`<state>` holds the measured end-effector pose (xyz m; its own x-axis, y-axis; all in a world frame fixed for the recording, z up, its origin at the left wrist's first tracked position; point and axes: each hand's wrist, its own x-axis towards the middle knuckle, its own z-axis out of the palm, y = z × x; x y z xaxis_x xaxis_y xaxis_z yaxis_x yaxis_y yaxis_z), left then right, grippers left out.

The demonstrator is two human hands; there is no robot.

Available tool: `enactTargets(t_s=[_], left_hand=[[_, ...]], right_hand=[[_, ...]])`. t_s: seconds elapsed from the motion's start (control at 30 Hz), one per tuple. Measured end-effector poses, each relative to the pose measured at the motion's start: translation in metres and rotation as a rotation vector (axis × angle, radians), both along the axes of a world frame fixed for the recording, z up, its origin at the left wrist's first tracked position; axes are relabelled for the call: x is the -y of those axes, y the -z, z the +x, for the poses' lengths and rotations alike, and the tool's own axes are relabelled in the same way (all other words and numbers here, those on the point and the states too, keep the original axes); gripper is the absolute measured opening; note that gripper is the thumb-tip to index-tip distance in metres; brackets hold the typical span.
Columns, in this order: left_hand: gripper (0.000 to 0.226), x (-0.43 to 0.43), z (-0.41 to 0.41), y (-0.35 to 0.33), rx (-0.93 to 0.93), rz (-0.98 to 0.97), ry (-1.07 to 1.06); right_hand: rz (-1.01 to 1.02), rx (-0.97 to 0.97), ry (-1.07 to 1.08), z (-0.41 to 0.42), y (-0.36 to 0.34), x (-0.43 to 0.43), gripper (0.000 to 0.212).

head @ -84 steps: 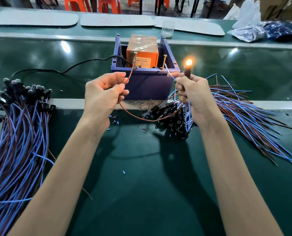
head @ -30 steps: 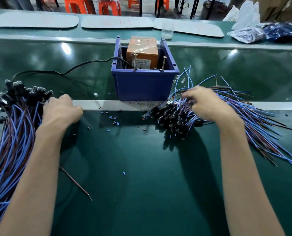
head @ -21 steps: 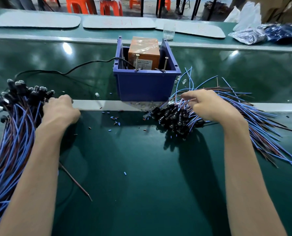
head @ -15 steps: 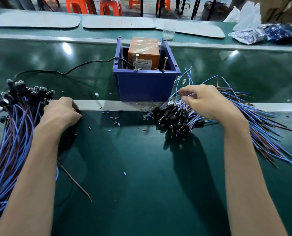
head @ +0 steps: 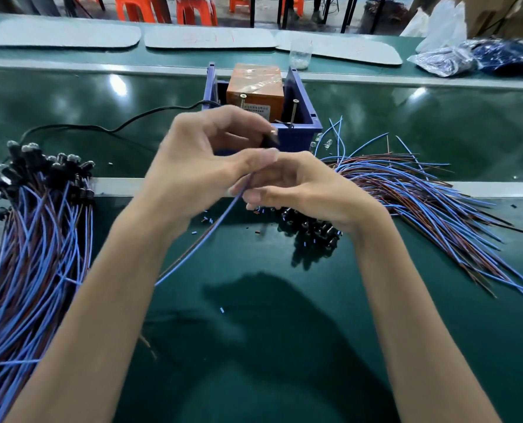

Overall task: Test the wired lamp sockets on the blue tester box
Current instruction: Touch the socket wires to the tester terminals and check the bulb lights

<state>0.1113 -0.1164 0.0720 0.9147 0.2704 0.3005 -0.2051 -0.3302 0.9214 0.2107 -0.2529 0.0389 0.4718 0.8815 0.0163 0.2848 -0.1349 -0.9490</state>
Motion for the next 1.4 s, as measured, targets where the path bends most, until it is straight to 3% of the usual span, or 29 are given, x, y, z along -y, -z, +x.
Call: enactTargets(t_s=[0.1,0.23,0.27,0.37,0.43,0.57,0.63,0.73,0.83,0.97,1.17,1.27,1.4], left_hand=[[0.016,0.015,0.001,0.002,-0.055,0.028,-0.024],[0.011,0.018,0.004,0.001,-0.033,0.233,-0.249],[0.02,0.018,0.005,0.0,-0.093,0.179,-0.176],[0.053,0.024,0.008,0.005,-0.498,-0.083,0.1],[0.065,0.025,0.013,0.011,-0.6,-0.235,0.062],[0.069,0.017,0.022,0.014,-0.38,-0.871,-0.088],[0.059,0.012,0.021,0.012,-0.246,-1.088,-0.158],[0.048,0.001,0.019,0.012,-0.069,-1.262,-0.292],[0.048,-0.006,0.017,0.009,0.077,-1.32,-0.334],[0.044,-0.008,0.014,0.006,0.073,-1.125,-0.248],[0.048,0.019,0.014,0.012,-0.406,-0.306,0.078],[0.05,0.027,0.015,0.017,-0.473,-0.126,0.141],[0.051,0.025,0.014,0.017,-0.474,-0.037,0.114]], right_hand=[[0.072,-0.008,0.047,-0.002,0.001,-0.001,0.006],[0.227,-0.079,0.256,-0.003,-0.004,-0.004,0.015],[0.279,-0.092,0.313,-0.002,-0.007,-0.005,0.015],[0.401,-0.126,0.4,-0.001,-0.014,-0.005,0.015],[0.445,-0.147,0.398,-0.001,-0.018,-0.003,0.023],[0.528,-0.186,0.422,0.002,-0.024,0.006,0.042],[0.592,-0.244,0.45,0.005,-0.028,0.012,0.038],[0.676,-0.374,0.506,0.01,-0.034,0.021,0.03],[0.64,-0.372,0.6,0.016,-0.037,0.03,0.032],[0.546,-0.304,0.681,0.018,-0.037,0.033,0.033],[0.447,-0.188,0.596,0.014,-0.032,0.03,0.014],[0.379,-0.216,0.575,0.015,-0.03,0.028,0.012],[0.295,-0.182,0.542,0.016,-0.03,0.031,0.01]])
